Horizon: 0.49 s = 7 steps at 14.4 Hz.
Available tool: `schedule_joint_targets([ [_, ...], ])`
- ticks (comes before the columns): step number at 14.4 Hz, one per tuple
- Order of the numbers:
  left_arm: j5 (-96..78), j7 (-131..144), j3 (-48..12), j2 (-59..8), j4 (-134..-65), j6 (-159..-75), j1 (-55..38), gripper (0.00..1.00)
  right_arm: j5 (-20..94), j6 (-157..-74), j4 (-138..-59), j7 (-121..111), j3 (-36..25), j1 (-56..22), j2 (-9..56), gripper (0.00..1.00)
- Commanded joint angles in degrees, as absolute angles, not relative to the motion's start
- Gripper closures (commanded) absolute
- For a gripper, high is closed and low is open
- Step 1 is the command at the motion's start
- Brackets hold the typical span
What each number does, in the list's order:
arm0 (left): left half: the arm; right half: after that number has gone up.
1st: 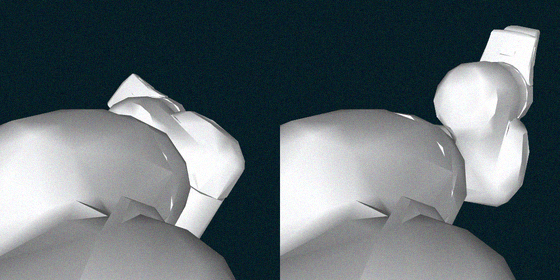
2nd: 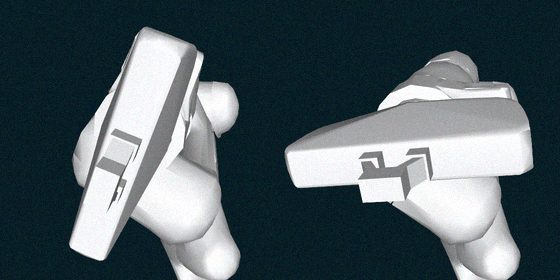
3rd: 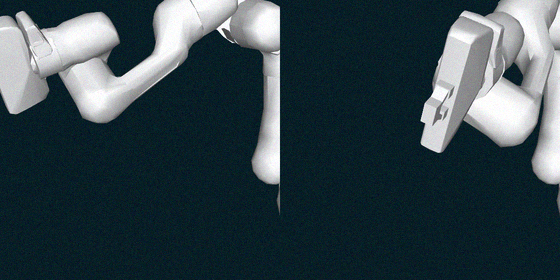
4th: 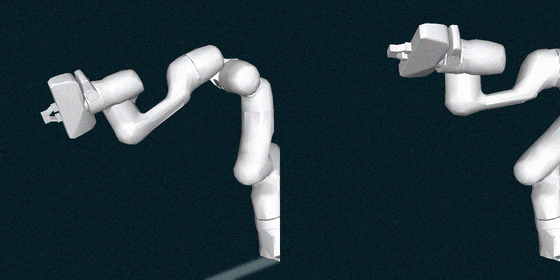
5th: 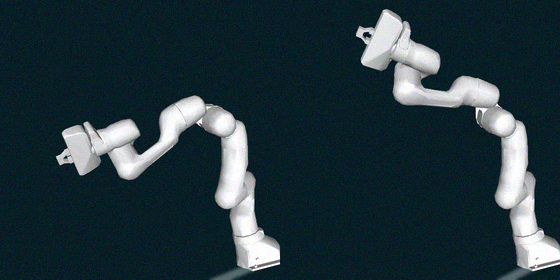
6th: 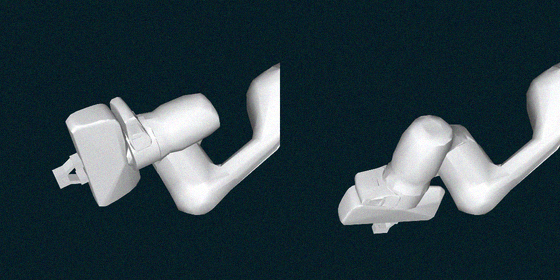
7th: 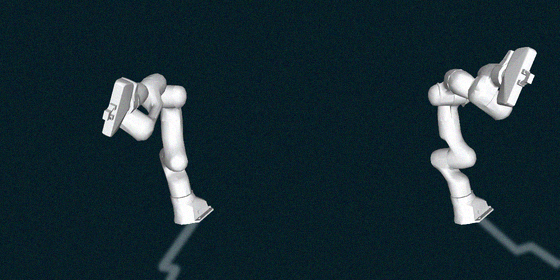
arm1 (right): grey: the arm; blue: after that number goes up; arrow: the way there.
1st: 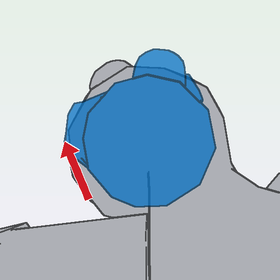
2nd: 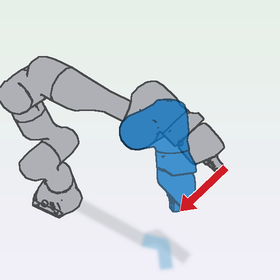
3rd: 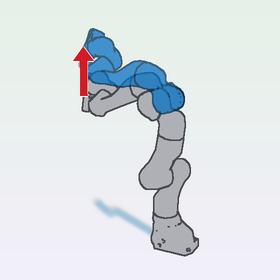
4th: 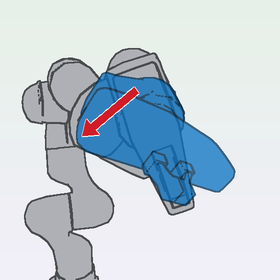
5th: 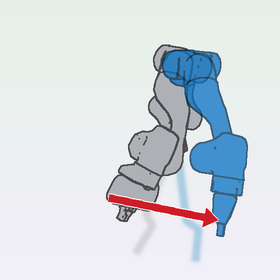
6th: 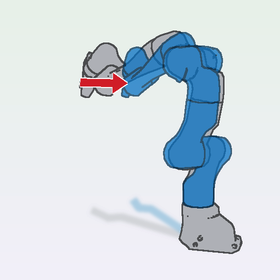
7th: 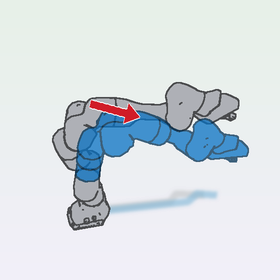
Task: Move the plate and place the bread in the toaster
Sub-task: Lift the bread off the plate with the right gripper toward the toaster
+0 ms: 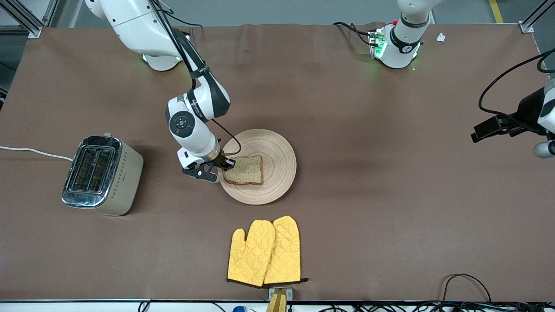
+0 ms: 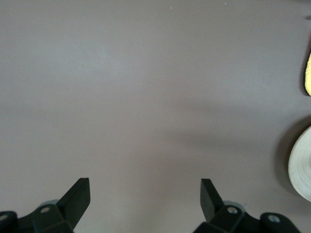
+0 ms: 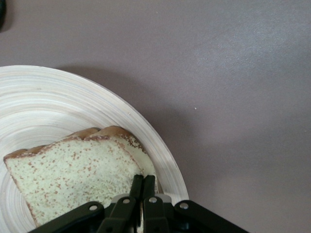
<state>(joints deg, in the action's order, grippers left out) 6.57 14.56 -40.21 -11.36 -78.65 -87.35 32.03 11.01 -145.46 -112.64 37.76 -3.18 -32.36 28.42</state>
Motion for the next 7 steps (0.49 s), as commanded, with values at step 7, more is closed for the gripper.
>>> schedule_joint_targets([
  [7, 6.9, 10.3, -17.8, -2.3, -80.3, -80.4, 8.3, 0.0, 0.5, -117.8, -101.9, 39.2, -4.3, -32.2, 20.9, 0.99],
])
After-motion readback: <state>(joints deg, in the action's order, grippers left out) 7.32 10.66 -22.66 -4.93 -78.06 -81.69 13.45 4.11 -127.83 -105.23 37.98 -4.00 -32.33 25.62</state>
